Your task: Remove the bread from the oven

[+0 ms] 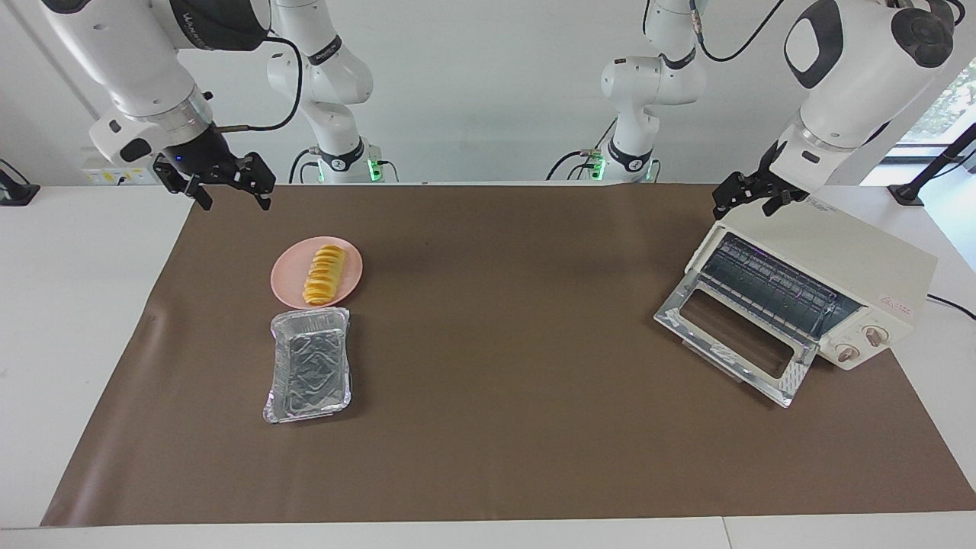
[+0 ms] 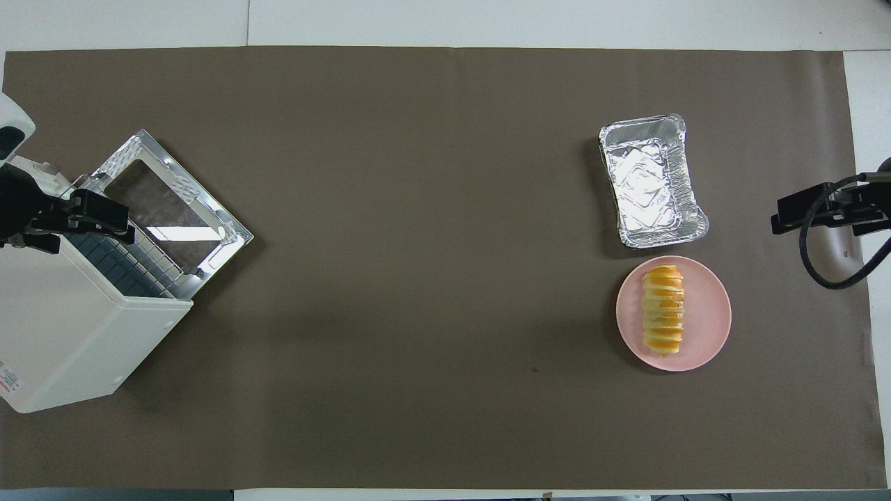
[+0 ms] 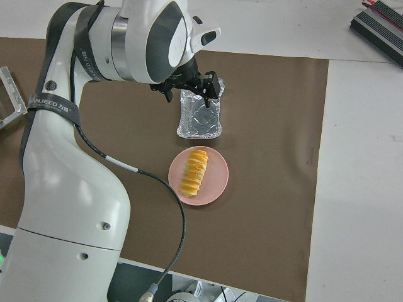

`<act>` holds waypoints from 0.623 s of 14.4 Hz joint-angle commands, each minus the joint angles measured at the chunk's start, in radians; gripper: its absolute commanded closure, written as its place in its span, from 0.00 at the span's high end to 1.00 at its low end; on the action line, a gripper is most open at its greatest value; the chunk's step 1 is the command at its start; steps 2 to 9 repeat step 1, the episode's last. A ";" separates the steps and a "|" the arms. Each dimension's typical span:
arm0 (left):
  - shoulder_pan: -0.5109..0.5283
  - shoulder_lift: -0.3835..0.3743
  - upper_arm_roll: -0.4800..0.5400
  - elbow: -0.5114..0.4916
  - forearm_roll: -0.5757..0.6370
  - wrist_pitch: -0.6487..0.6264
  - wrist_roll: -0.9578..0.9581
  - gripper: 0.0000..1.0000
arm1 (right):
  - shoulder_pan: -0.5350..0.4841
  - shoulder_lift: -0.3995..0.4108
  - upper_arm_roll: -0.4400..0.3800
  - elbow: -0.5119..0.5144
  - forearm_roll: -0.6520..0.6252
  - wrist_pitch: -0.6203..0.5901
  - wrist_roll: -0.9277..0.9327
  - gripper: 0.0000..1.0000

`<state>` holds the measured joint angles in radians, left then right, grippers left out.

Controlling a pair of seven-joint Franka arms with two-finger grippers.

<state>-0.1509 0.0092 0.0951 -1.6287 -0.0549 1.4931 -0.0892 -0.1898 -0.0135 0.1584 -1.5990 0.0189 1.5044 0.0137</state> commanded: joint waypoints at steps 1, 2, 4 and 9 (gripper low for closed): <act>-0.001 -0.029 0.005 -0.029 -0.011 0.015 -0.011 1.00 | -0.010 -0.014 0.009 -0.018 0.007 0.014 0.017 1.00; -0.001 -0.029 0.005 -0.029 -0.011 0.015 -0.011 1.00 | -0.010 -0.014 0.009 -0.018 0.007 0.014 0.017 1.00; -0.001 -0.029 0.005 -0.029 -0.011 0.015 -0.011 1.00 | -0.010 -0.014 0.009 -0.018 0.007 0.014 0.017 1.00; -0.001 -0.029 0.005 -0.029 -0.011 0.015 -0.011 1.00 | -0.010 -0.014 0.009 -0.018 0.007 0.014 0.017 1.00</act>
